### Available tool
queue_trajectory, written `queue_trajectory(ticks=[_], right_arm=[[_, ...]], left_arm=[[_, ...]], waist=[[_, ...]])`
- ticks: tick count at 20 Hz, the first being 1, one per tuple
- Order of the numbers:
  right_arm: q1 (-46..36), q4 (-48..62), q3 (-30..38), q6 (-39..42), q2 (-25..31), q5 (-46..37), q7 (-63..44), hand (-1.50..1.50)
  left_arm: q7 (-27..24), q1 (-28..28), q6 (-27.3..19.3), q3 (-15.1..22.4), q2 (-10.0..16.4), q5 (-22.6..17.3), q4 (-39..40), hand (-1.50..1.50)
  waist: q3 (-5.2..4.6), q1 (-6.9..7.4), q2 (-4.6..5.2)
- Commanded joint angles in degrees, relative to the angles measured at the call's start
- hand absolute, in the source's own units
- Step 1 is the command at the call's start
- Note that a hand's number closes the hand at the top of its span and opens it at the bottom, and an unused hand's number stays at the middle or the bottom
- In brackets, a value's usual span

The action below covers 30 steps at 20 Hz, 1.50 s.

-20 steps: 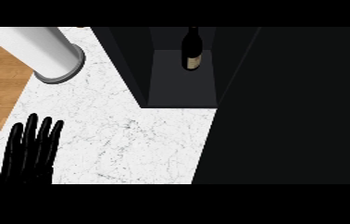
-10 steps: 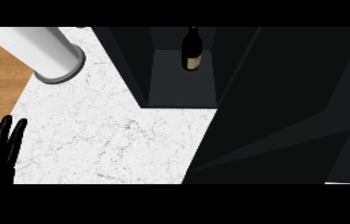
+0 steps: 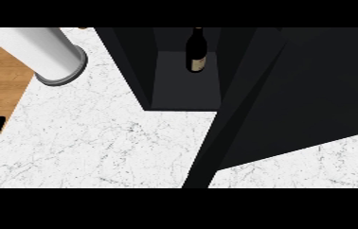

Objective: Pick up the wine, place it into the cabinet and close the cabinet

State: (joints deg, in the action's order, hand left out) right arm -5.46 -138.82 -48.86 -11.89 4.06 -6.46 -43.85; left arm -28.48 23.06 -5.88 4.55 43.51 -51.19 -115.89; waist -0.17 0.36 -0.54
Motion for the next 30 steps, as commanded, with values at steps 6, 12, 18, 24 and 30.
queue_trajectory(ticks=[6,12,18,24,30], right_arm=[[-16.8,8.3,-8.3,-10.7,-3.7,-5.0,0.4,1.5],[-24.9,9.3,-6.3,-15.1,-3.5,-3.4,-4.0,1.5],[-34.3,17.0,1.5,-18.2,-3.5,6.5,-1.2,1.5],[-47.1,31.0,10.9,-19.0,-3.8,16.6,5.1,1.5],[-60.3,46.2,17.1,-17.6,-4.0,18.0,8.7,1.5]], left_arm=[[1.6,-0.6,5.3,-3.2,-0.4,-3.6,2.5,-1.5],[6.3,-3.9,1.4,-1.5,-1.3,-3.1,-0.2,-1.5],[6.2,-5.8,3.7,-1.8,-1.9,-4.1,1.4,-1.5],[7.0,-7.7,1.7,-0.7,-3.8,-2.0,2.5,-1.5],[6.6,-7.1,2.2,-0.6,-5.8,0.1,3.8,-1.5]], waist=[[-0.11,1.21,0.16],[-0.01,0.56,0.27],[-0.09,2.59,0.79],[0.05,2.6,1.08],[0.08,1.67,0.68]])
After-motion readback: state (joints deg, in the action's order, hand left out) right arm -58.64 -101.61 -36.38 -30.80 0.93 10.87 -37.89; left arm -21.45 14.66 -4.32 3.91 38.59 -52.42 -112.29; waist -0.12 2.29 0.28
